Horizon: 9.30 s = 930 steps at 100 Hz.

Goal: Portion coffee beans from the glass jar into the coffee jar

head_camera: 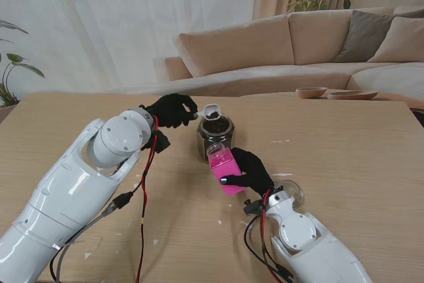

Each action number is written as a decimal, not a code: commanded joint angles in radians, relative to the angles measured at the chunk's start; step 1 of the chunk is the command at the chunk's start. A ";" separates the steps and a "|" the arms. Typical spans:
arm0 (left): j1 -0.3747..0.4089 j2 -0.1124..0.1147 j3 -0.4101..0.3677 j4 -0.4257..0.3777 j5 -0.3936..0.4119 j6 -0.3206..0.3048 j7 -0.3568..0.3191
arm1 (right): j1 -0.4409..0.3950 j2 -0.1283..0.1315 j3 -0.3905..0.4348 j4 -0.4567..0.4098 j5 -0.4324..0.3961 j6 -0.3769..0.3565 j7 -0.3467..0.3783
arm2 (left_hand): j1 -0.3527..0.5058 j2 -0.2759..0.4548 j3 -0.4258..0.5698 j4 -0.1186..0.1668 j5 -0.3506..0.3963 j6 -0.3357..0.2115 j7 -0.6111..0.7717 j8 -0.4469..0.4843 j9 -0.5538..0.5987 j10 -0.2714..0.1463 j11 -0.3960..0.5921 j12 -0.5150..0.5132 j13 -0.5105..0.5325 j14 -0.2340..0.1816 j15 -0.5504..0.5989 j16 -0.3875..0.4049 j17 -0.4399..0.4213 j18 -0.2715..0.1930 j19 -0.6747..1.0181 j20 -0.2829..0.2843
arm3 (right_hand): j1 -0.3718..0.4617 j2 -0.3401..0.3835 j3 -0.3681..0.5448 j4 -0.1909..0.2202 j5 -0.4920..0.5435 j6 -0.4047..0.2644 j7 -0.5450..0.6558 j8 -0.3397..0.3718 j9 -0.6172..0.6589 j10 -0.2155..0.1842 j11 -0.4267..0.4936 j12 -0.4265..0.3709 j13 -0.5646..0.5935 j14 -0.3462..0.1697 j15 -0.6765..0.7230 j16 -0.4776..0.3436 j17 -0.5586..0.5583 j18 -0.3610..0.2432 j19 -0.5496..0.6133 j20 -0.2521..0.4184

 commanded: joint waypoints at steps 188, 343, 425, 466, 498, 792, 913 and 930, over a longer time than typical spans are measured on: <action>0.278 0.076 -0.181 -0.276 0.034 -0.205 -0.155 | 0.020 -0.007 -0.035 0.013 0.262 0.006 0.189 | 0.091 0.063 0.096 0.058 0.038 -0.024 0.110 0.059 -0.010 0.031 0.012 -0.004 0.031 -0.017 0.038 -0.002 0.005 0.021 0.028 0.030 | 0.251 0.189 0.315 0.047 0.131 -0.236 0.183 0.029 0.078 -0.109 0.102 0.017 0.069 -0.059 0.097 0.025 0.004 -0.022 0.033 0.010; 0.372 0.080 -0.191 -0.356 0.242 -0.338 -0.084 | 0.035 -0.003 -0.052 0.036 0.247 -0.069 0.189 | 0.091 0.067 0.084 0.056 0.042 -0.039 0.097 0.062 -0.015 0.021 -0.004 -0.009 0.017 -0.013 0.010 -0.009 -0.007 0.010 0.015 0.017 | 0.246 0.184 0.328 0.046 0.135 -0.251 0.187 0.029 0.079 -0.119 0.098 0.016 0.067 -0.063 0.099 0.026 0.001 -0.031 0.033 0.009; 0.422 0.069 -0.192 -0.366 0.385 -0.452 0.031 | 0.029 -0.002 -0.047 0.025 0.244 -0.064 0.184 | 0.091 0.070 0.077 0.054 0.042 -0.049 0.101 0.062 -0.015 0.012 -0.010 -0.006 0.012 -0.014 -0.002 -0.007 -0.013 0.005 0.009 0.011 | 0.246 0.184 0.328 0.046 0.135 -0.251 0.188 0.029 0.079 -0.119 0.098 0.018 0.066 -0.063 0.100 0.026 0.000 -0.031 0.034 0.012; 0.439 0.066 -0.193 -0.360 0.452 -0.504 0.085 | 0.028 -0.002 -0.047 0.023 0.244 -0.070 0.183 | 0.091 0.069 0.074 0.053 0.041 -0.055 0.103 0.061 -0.015 0.008 -0.012 -0.007 0.011 -0.016 -0.006 -0.007 -0.014 0.001 0.008 0.007 | 0.244 0.184 0.330 0.047 0.137 -0.260 0.189 0.030 0.081 -0.125 0.096 0.016 0.068 -0.065 0.103 0.025 0.000 -0.035 0.037 0.013; 0.446 0.062 -0.192 -0.359 0.514 -0.532 0.136 | 0.028 -0.001 -0.047 0.023 0.245 -0.069 0.184 | 0.090 0.067 0.075 0.052 0.041 -0.059 0.105 0.059 -0.013 0.006 -0.015 -0.008 0.013 -0.022 -0.018 -0.009 -0.010 -0.004 0.004 0.000 | 0.245 0.183 0.332 0.047 0.138 -0.260 0.189 0.030 0.081 -0.124 0.096 0.016 0.068 -0.063 0.103 0.025 0.000 -0.036 0.038 0.013; -0.215 -0.018 0.419 0.175 0.558 0.030 0.115 | -0.024 0.008 0.017 -0.046 0.257 -0.021 0.180 | 0.090 0.073 0.065 0.050 0.022 -0.064 0.121 0.047 -0.021 -0.006 -0.006 -0.014 0.015 -0.035 -0.019 -0.009 -0.003 -0.013 0.011 -0.012 | 0.249 0.188 0.316 0.045 0.136 -0.248 0.185 0.026 0.078 -0.117 0.097 0.018 0.062 -0.057 0.110 0.024 -0.010 -0.032 0.044 0.017; -0.239 -0.038 0.361 0.189 0.248 0.121 0.030 | -0.016 0.007 0.010 -0.033 0.246 -0.030 0.175 | 0.091 0.070 0.076 0.049 0.011 -0.043 0.117 0.037 -0.020 0.005 0.005 -0.018 0.024 -0.035 -0.008 -0.008 0.005 -0.010 0.023 -0.011 | 0.250 0.188 0.318 0.045 0.135 -0.247 0.185 0.028 0.077 -0.116 0.097 0.018 0.060 -0.056 0.111 0.023 -0.012 -0.031 0.043 0.018; -0.232 -0.043 0.343 0.194 0.242 0.127 0.050 | -0.014 0.007 0.006 -0.030 0.245 -0.032 0.175 | 0.090 0.069 0.082 0.049 0.011 -0.039 0.118 0.035 -0.021 0.009 0.005 -0.019 0.025 -0.035 -0.009 -0.009 0.006 -0.011 0.024 -0.012 | 0.250 0.188 0.318 0.045 0.135 -0.248 0.184 0.028 0.077 -0.116 0.097 0.018 0.059 -0.056 0.111 0.023 -0.012 -0.031 0.043 0.018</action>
